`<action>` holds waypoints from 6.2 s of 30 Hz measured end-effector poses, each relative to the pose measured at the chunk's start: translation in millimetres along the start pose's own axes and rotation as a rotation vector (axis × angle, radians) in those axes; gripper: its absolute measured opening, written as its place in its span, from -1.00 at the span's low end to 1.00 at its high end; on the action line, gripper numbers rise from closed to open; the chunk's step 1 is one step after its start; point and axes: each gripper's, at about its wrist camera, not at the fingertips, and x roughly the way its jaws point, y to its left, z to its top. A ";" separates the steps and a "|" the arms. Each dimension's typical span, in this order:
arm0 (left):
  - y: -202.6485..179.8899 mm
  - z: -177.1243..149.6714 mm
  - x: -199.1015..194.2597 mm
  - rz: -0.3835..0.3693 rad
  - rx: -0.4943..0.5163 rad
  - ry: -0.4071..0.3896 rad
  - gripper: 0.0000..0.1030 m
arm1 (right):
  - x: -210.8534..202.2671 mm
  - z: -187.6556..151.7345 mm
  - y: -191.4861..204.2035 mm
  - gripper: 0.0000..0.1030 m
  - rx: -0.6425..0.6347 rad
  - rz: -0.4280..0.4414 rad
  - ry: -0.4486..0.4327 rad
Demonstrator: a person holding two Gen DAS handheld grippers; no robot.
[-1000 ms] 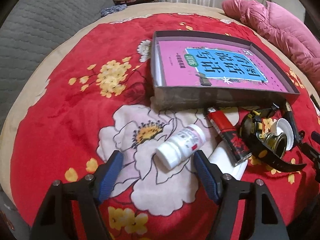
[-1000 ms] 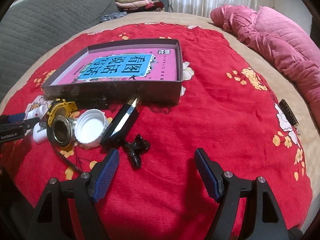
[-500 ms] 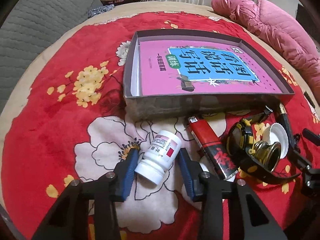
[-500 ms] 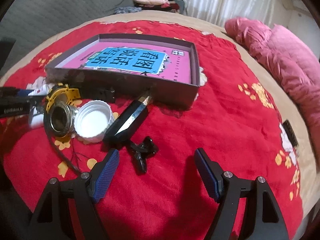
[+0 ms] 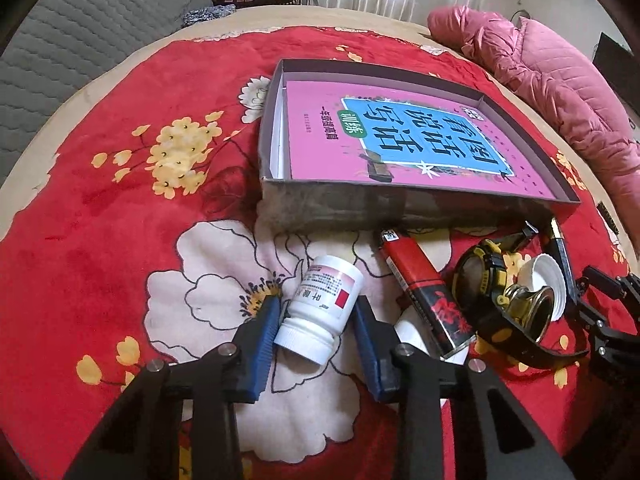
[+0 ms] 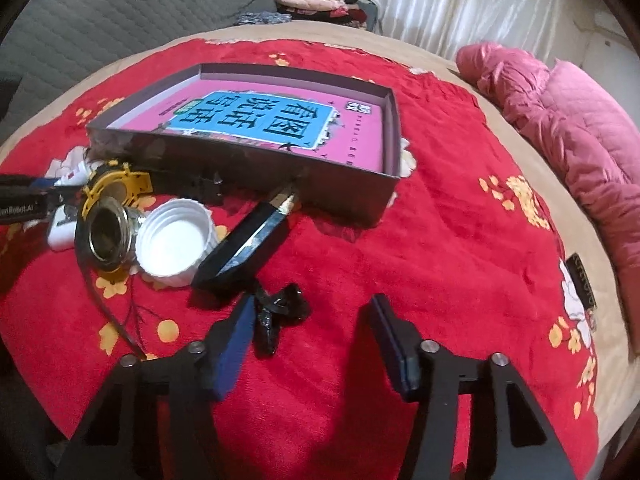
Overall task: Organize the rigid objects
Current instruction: 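Close the left gripper on the white pill bottle while the right grasps the black clip, then lift the pill bottle with the left gripper while the right carries the clip over the box, then drop the clip on the book with the right gripper while the left sets the bottle down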
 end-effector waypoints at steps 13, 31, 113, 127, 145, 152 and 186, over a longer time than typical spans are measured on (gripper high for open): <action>6.7 -3.5 -1.1 -0.025 -0.022 -0.013 -0.43 | 2.8 0.9 -2.0 -0.48 0.051 0.101 0.001; 14.4 -8.5 -11.7 -0.128 -0.094 -0.033 -0.51 | -8.1 1.5 -33.8 -0.52 0.247 0.175 -0.033; -35.7 102.7 22.3 -0.014 -0.101 -0.058 -0.51 | 28.3 112.4 -52.2 -0.52 0.224 0.219 -0.201; -46.6 95.9 38.6 0.037 -0.055 -0.019 -0.51 | 50.7 107.6 -54.5 -0.52 0.253 0.190 -0.103; -51.7 93.6 41.1 0.095 -0.019 -0.042 -0.50 | 65.9 103.8 -43.4 -0.52 0.186 0.102 -0.026; -47.8 93.8 40.7 0.116 -0.023 -0.046 -0.50 | 69.4 105.6 -40.2 -0.52 0.168 0.084 -0.017; -18.8 89.7 34.5 0.155 -0.084 -0.011 -0.49 | 56.5 113.0 -36.5 -0.07 0.109 0.044 -0.054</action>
